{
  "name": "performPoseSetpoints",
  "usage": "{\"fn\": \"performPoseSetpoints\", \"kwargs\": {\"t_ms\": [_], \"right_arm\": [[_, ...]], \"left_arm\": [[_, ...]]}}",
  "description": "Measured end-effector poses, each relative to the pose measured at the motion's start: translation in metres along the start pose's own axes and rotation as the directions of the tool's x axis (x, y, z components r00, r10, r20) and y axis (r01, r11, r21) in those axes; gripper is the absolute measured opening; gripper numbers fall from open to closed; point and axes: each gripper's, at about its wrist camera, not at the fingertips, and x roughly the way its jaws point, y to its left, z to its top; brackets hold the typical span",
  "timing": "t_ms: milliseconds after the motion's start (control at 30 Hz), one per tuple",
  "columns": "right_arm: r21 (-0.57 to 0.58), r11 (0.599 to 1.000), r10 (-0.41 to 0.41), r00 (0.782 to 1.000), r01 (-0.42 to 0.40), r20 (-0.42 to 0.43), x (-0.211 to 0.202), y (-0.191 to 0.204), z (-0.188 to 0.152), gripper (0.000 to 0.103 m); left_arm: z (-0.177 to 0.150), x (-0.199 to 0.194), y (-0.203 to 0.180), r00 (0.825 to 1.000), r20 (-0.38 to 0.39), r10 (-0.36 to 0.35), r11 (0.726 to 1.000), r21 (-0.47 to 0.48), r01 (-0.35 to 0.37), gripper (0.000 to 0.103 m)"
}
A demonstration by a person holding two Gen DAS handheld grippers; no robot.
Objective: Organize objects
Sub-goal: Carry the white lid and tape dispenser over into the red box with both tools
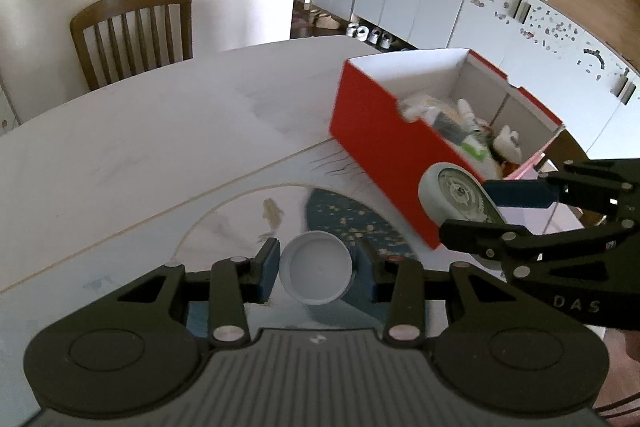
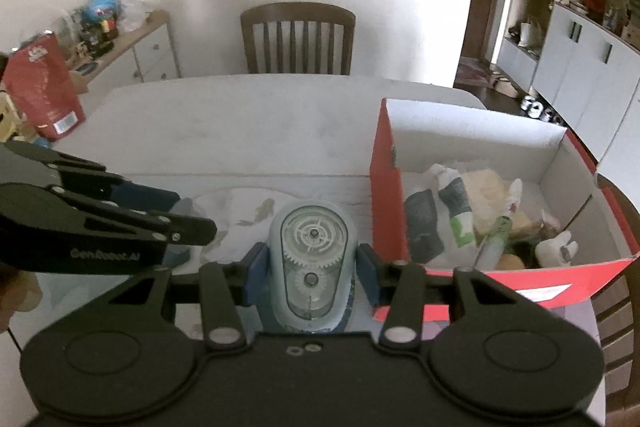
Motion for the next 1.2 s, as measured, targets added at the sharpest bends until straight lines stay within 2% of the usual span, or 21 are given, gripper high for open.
{"fn": "performPoseSetpoints", "kwargs": {"t_ms": [333,567,933,1200], "right_arm": [[-0.006,0.999,0.046,0.998,-0.046,0.039,-0.035,-0.045,0.006,0.047],[-0.007,1.0,0.024,0.998,-0.023,0.066,-0.043,-0.091,0.009,0.047],[0.002,0.999,-0.039,0.995,0.039,0.092,-0.04,-0.168,0.009,0.047],[0.01,0.997,-0.078,0.993,0.077,0.089,-0.017,-0.205,0.016,0.047]], "left_arm": [[0.016,-0.01,-0.051,0.999,0.032,0.017,1.0,0.011,-0.017,0.039],[0.039,0.0,-0.09,0.998,0.051,0.03,0.999,0.022,-0.031,0.039],[0.087,0.039,-0.149,0.997,0.063,0.041,0.995,0.085,-0.046,0.039],[0.128,0.083,-0.177,0.995,0.05,0.09,0.981,0.169,-0.097,0.039]]}}
